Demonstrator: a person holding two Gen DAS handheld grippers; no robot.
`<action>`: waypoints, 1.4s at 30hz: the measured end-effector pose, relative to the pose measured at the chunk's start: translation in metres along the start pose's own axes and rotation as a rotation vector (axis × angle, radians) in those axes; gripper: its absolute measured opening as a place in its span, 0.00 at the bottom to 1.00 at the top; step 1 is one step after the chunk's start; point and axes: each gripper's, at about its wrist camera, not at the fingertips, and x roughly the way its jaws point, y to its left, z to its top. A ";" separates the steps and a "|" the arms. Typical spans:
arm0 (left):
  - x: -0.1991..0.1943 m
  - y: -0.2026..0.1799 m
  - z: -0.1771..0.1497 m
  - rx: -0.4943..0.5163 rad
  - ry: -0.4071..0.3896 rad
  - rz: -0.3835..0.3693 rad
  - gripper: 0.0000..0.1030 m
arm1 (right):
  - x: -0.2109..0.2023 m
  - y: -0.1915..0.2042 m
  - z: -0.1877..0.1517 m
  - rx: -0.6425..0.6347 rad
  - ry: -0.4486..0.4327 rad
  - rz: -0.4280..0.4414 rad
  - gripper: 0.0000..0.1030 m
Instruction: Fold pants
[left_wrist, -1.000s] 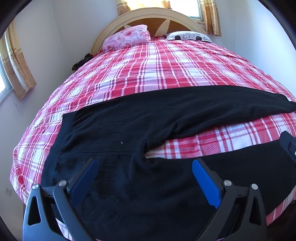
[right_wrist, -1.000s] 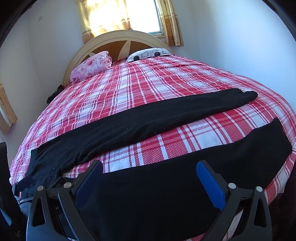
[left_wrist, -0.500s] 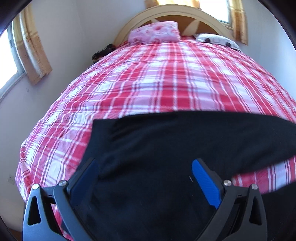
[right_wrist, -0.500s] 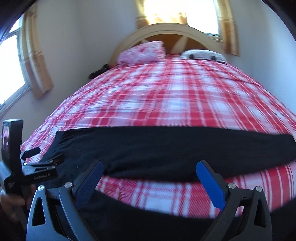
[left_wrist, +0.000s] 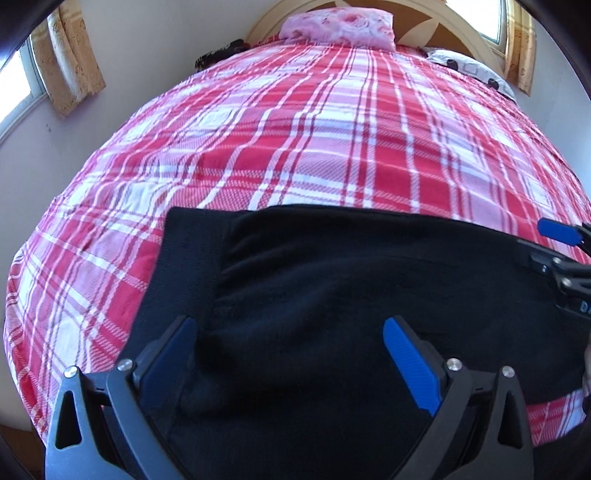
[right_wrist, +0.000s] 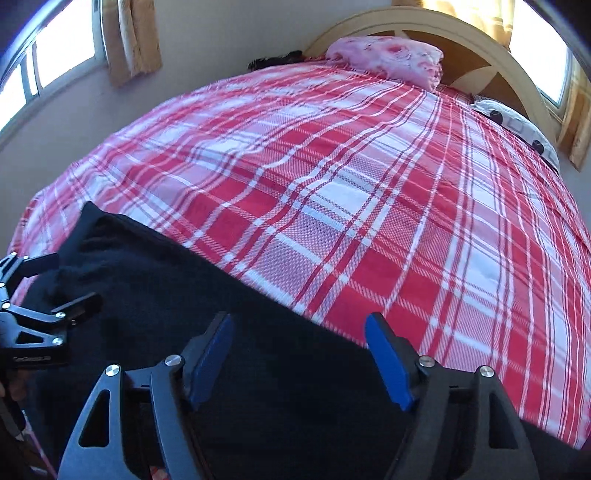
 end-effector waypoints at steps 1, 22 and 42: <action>0.002 0.000 0.000 0.002 -0.002 0.000 1.00 | 0.008 -0.002 0.002 -0.002 0.012 0.001 0.73; -0.057 0.044 -0.029 -0.060 -0.118 -0.114 1.00 | -0.065 0.031 -0.026 -0.011 -0.062 0.173 0.04; -0.046 0.042 -0.002 -0.233 -0.002 -0.307 1.00 | -0.104 0.118 -0.162 -0.145 -0.113 0.116 0.04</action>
